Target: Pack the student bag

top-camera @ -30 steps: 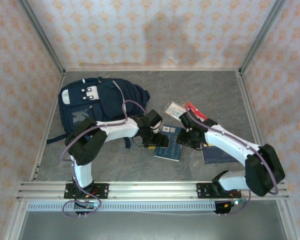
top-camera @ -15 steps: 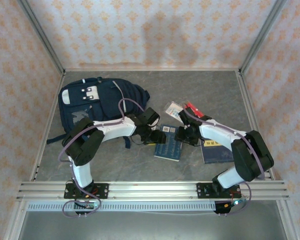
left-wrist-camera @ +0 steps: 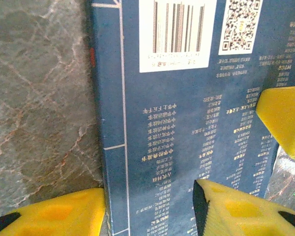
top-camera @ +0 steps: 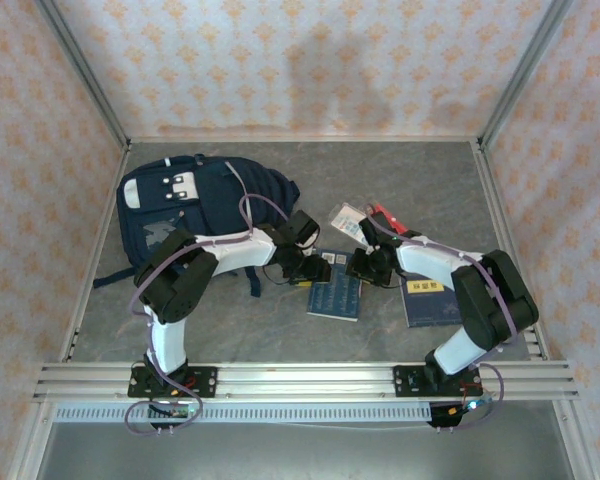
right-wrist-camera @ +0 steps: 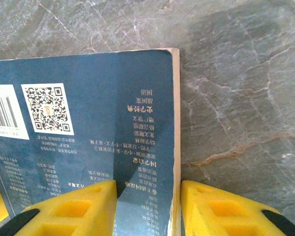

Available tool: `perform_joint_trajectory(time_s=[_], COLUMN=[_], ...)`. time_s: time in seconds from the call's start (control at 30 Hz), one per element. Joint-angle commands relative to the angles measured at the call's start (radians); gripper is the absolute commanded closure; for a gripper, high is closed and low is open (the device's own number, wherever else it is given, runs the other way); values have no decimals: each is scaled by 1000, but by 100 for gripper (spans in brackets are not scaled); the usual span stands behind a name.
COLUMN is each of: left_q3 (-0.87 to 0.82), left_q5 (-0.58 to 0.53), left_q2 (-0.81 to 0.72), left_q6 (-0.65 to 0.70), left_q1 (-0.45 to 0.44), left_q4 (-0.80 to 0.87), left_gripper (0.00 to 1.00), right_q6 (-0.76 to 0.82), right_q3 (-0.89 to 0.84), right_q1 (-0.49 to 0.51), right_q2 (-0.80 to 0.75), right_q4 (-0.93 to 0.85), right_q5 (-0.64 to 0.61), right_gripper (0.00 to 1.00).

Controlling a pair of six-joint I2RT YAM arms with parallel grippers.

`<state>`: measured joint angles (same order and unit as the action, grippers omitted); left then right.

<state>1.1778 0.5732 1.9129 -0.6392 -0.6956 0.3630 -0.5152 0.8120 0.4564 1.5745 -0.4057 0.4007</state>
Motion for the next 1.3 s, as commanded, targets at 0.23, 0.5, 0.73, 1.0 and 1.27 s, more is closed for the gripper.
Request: perform_joint_trajectory(time_s=[0.23,0.5,0.73,1.0,1.27], left_q3=[6,0,-11,0,-67], left_q5=[21,20,21,-1,-23], left_q2=[52,44,22,-30,-164], left_q6=[-8,9,19,46,69], left_q1=[-15,-18,-19,-14,64], left_q4=[-44,-26,-16,37,91], left_gripper=[51,52,52,52,43], right_q6=[-5,-40,-49,-37,-14], right_q3=[-49,-39,-39,-23,19], right_q1=[12,11,11,12,12], right_q2=[-60,-174,-123,-111,-197], right_q4=[39,3,43,2,-53], right_q5=[171,196,247,174,208], right_gripper=[62,67,71,83,89])
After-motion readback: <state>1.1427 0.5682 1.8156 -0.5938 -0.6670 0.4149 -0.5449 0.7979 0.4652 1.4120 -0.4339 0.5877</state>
